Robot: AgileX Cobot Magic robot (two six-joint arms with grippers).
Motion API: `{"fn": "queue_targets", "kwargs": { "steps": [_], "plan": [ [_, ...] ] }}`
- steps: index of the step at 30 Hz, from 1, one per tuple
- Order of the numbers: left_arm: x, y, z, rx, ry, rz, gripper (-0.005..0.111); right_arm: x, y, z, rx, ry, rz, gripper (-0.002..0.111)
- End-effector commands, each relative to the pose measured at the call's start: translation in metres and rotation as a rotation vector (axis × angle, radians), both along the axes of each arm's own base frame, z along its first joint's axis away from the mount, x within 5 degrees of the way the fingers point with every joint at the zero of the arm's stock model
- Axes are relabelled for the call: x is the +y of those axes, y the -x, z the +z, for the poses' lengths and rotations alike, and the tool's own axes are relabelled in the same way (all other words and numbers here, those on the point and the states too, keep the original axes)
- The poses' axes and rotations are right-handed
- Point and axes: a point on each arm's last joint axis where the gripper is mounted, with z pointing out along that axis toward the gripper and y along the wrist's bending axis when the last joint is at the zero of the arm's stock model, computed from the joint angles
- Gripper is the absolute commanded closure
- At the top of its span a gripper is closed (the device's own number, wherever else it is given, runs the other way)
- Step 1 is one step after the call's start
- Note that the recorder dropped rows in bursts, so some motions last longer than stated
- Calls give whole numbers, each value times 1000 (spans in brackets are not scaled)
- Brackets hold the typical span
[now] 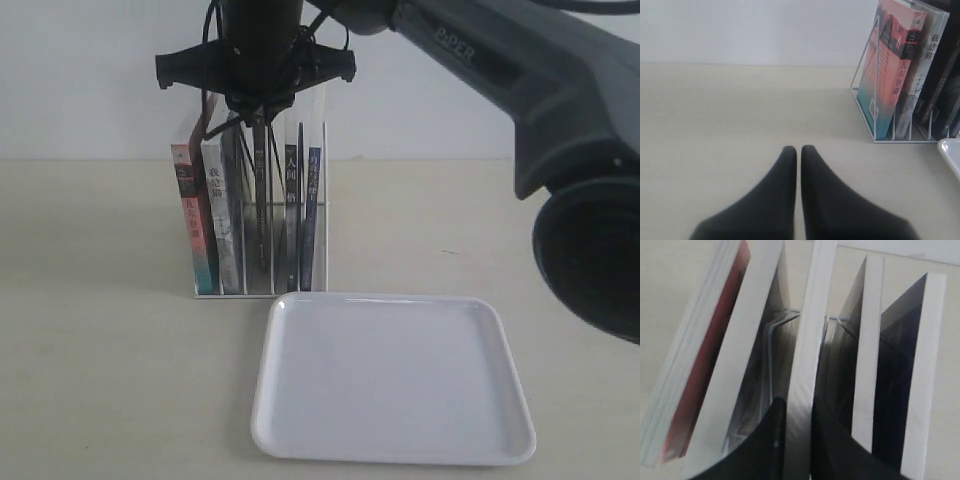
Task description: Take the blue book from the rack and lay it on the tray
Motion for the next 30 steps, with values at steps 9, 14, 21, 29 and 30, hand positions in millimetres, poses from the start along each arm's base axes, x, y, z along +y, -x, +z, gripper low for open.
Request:
{"fn": "queue_targets", "kwargs": {
  "steps": [9, 14, 21, 29, 30],
  "plan": [
    [0, 0, 1, -8, 4, 2, 103, -7, 5, 34, -98, -28, 36, 70],
    [0, 0, 1, -8, 4, 2, 103, -27, 22, 85, -185, -83, 39, 108],
    [0, 0, 1, -8, 4, 2, 103, -33, 25, 96, -243, -19, 89, 108],
    [0, 0, 1, -8, 4, 2, 103, -61, 30, 107, -235, 22, 69, 108],
    [0, 0, 1, -8, 4, 2, 103, -69, 30, 107, -219, 20, 42, 108]
  ]
}}
